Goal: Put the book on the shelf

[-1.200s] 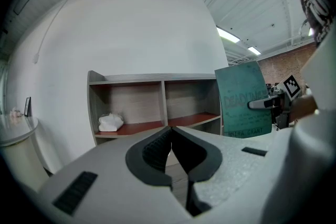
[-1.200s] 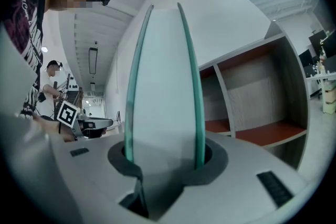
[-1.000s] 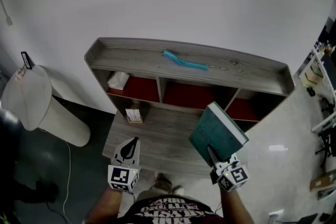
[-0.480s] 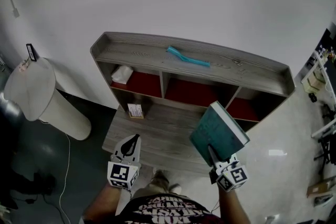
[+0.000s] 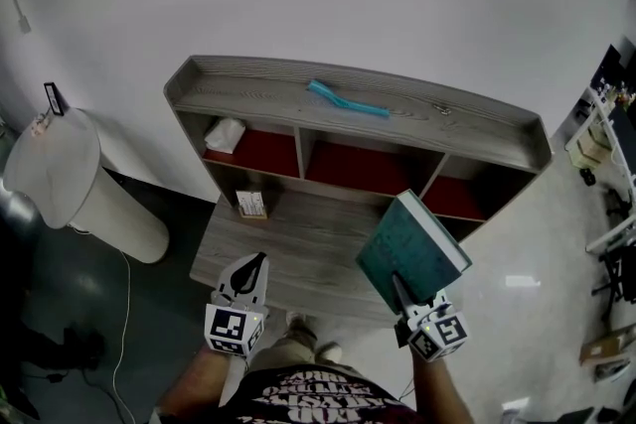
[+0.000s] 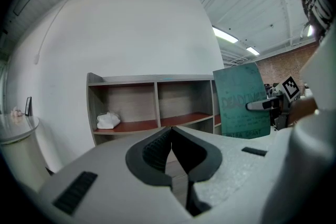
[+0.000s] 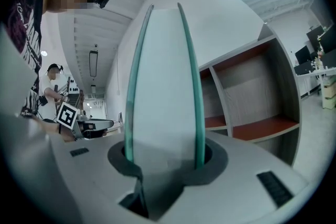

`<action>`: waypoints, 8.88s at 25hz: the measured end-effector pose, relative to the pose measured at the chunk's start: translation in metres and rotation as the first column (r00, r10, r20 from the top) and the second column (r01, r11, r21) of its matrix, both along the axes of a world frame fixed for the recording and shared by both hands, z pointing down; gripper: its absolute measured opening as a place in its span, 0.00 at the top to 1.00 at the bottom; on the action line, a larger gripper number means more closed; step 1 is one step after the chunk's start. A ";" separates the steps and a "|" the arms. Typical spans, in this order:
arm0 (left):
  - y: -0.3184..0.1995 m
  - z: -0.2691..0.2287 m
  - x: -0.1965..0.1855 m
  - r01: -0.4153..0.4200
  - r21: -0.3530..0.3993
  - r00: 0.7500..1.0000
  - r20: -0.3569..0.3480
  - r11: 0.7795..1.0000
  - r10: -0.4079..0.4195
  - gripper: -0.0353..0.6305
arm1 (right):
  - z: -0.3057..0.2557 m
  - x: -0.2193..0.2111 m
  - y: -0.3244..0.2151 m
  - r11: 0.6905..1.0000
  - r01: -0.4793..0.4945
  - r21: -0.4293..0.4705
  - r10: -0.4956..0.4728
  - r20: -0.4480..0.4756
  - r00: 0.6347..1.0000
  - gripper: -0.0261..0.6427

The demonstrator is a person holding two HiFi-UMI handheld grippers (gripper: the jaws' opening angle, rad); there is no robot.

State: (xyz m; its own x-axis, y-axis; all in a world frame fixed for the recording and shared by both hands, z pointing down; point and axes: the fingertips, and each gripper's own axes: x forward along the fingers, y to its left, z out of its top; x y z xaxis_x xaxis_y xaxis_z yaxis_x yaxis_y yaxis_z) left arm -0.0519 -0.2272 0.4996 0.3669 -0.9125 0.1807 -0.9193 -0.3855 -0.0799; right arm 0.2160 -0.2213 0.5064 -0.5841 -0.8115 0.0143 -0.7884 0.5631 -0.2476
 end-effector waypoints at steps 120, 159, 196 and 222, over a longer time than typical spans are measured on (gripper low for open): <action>-0.156 0.078 0.090 -0.287 -0.146 0.958 -0.050 0.947 0.282 0.94 | 0.039 -0.065 -0.170 0.903 0.175 -0.392 0.153 0.674 0.723 0.61; -0.128 0.094 0.035 -0.275 -0.186 0.962 -0.044 0.943 0.271 0.94 | 0.058 -0.056 -0.161 0.888 0.077 -0.454 0.331 0.746 0.577 0.69; -0.125 0.075 0.098 -0.512 -0.154 0.858 -0.043 0.845 0.512 0.94 | 0.083 -0.064 -0.158 0.876 0.044 -0.480 0.398 0.771 0.497 0.58; -0.148 0.090 0.069 -0.397 -0.199 0.917 -0.048 0.896 0.396 0.94 | 0.088 -0.070 -0.172 0.861 0.142 -0.489 0.361 0.784 0.505 0.70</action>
State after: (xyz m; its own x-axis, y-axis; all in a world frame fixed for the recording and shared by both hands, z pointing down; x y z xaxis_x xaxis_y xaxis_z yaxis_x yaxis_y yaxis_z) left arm 0.0168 -0.3751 0.5892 0.6924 -0.6359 0.3410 -0.6870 -0.7254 0.0425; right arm 0.1463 -0.3935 0.5948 -0.4228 -0.9045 -0.0557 -0.1073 0.1110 -0.9880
